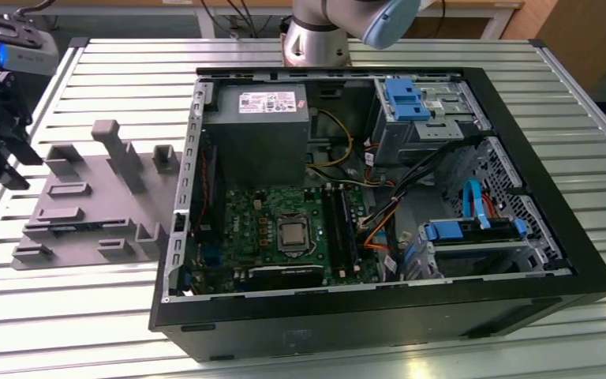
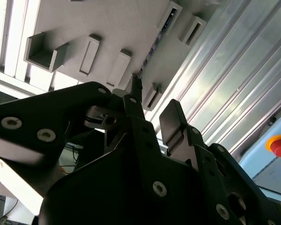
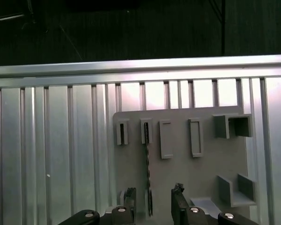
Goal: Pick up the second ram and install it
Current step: 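Pick up the second ram and move it above second insertion slot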
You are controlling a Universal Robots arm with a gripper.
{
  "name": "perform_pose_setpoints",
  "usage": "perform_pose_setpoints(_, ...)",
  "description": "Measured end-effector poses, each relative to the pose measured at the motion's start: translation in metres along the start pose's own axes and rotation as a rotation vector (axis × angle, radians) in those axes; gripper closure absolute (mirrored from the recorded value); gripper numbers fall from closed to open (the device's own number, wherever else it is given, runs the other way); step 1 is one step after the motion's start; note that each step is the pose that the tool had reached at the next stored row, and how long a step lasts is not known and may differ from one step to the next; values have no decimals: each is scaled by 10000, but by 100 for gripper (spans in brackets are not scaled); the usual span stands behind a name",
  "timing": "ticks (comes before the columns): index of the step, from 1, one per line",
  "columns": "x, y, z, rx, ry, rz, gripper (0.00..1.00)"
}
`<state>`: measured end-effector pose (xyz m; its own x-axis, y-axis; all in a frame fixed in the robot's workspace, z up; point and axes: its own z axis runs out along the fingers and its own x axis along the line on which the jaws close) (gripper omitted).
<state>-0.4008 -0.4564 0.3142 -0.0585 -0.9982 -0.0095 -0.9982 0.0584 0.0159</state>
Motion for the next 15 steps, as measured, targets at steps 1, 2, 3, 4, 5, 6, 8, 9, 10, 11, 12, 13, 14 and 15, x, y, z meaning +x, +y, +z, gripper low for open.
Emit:
perform_pose_setpoints(1, -1, 0, 14, -1, 3, 0, 57)
perform_pose_setpoints(2, -2, 0, 34, 0, 5, 0, 57)
perform_pose_setpoints(3, -2, -1, 52, 0, 6, 0, 57)
perform_pose_setpoints(4, -2, -1, 69, -1, 7, 0, 57)
perform_pose_setpoints(5, -1, -1, 87, -1, 8, 0, 57)
perform_pose_setpoints(6, -1, -1, 105, -1, 8, 0, 57)
perform_pose_setpoints(8, -1, -2, 141, -1, 8, 0, 57)
perform_pose_setpoints(9, -1, -3, 161, 0, 7, 0, 57)
perform_pose_setpoints(10, -1, -3, 178, 0, 7, 0, 57)
perform_pose_setpoints(11, -1, -3, 190, 0, 7, 0, 57)
perform_pose_setpoints(12, -1, -3, 192, -1, 8, 0, 57)
perform_pose_setpoints(13, 0, -3, 192, -1, 8, 0, 57)
perform_pose_setpoints(14, -1, -3, 192, -2, 9, 0, 57)
perform_pose_setpoints(15, -1, -3, 192, -2, 9, 0, 57)
